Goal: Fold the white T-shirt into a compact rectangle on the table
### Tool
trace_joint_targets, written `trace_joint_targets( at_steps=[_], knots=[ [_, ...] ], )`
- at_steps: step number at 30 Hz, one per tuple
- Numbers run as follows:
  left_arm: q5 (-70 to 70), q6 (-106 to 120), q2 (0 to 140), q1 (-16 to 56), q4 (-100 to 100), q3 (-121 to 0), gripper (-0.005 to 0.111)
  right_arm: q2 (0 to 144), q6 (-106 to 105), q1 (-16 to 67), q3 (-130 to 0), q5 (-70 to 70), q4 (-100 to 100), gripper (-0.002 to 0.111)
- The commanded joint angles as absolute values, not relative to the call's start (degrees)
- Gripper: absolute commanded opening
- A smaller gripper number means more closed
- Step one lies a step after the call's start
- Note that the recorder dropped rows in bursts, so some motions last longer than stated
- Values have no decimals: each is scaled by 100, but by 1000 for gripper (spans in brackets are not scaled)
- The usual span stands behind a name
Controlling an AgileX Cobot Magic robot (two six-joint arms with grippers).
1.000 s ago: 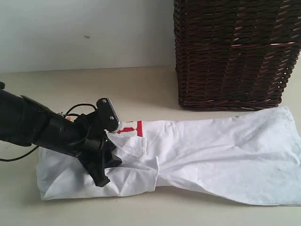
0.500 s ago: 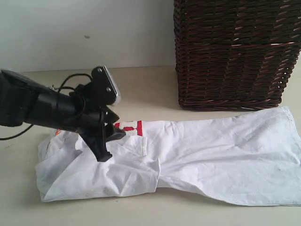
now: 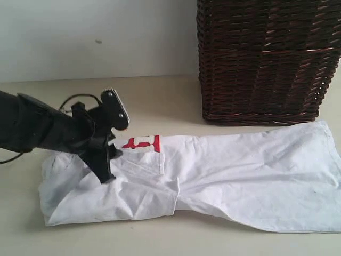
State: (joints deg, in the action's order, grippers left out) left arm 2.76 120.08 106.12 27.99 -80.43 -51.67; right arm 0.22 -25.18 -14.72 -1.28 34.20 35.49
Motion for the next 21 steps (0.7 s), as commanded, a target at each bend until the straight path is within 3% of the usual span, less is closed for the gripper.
trace_joint_targets(
  at_steps=[1,15,21],
  knots=[
    [130,11935,9700,2711,-8077,-5126,44,0,-2537,-1464,-97,3411,3567,0],
    [-537,11913,9465,1604,-9308,-3778,46,0,-2537,-1464,-97,3411,3567,0],
    [154,11316,9465,1470,-9494,-3669,84,0,-2537,-1464,-97,3411,3567,0]
  ],
)
